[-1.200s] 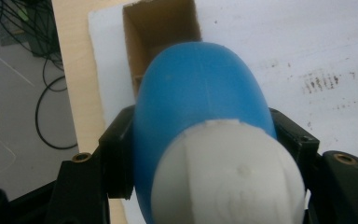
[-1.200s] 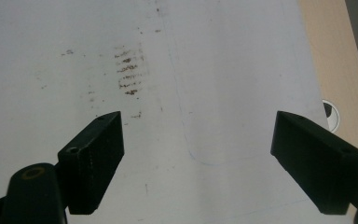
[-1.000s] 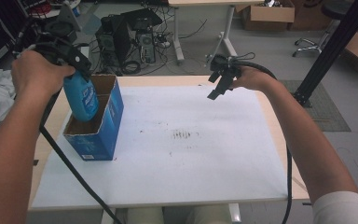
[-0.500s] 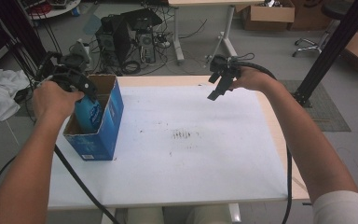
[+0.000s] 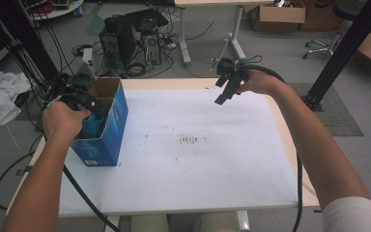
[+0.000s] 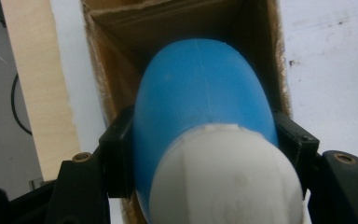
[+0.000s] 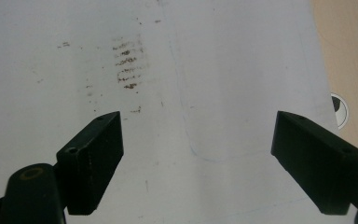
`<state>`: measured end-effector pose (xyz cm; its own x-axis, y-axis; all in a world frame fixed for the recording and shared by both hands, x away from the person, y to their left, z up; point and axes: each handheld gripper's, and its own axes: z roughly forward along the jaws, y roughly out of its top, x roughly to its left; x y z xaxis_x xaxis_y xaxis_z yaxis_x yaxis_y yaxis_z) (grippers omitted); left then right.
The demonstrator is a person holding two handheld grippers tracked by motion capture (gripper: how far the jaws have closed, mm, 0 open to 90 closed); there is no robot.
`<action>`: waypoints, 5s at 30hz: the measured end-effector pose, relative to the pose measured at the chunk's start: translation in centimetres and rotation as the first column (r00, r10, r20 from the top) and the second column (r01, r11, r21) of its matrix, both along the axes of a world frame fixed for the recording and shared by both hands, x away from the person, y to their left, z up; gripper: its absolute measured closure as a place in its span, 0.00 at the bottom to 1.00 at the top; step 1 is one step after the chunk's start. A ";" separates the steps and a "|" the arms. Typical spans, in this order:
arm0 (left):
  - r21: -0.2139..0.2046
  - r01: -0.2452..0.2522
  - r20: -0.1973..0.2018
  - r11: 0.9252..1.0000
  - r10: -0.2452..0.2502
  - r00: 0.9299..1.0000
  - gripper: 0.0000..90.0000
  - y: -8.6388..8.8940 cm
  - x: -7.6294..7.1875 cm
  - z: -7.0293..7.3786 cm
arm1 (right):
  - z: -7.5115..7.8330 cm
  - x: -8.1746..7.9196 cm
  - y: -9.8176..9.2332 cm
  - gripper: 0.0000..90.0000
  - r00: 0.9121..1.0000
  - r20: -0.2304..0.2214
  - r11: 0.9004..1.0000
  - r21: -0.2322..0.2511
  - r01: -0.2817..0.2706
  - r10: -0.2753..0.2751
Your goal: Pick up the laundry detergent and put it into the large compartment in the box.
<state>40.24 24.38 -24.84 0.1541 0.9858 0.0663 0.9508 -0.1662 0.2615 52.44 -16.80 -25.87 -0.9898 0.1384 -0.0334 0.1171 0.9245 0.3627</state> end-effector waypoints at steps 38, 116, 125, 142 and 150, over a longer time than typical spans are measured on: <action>-0.023 -0.027 -0.020 0.999 0.027 0.999 0.41 1.0 0.5 -3.5 | -0.3 0.1 0.1 0.19 1.000 -0.012 1.000 -0.012 -0.001 0.001; -0.007 0.364 0.179 0.931 -0.357 0.917 0.23 -10.1 -2.1 6.7 | 1.2 -1.9 -0.6 0.19 1.000 -0.005 1.000 -0.025 0.002 -0.002; 0.007 0.461 0.166 0.887 -0.455 0.875 0.22 -12.0 -2.1 6.4 | 1.2 -2.2 -0.6 0.19 1.000 -0.005 1.000 -0.026 0.006 -0.007; 0.032 0.641 0.130 0.767 -0.639 0.758 0.21 -15.8 -0.9 4.9 | 0.9 -2.6 -1.2 0.19 0.999 -0.008 0.999 -0.007 0.034 -0.034; 0.023 0.686 0.103 0.728 -0.684 0.722 0.22 -16.6 -1.2 4.6 | 1.0 -3.0 -1.0 0.19 0.999 -0.003 0.999 -0.006 0.041 -0.041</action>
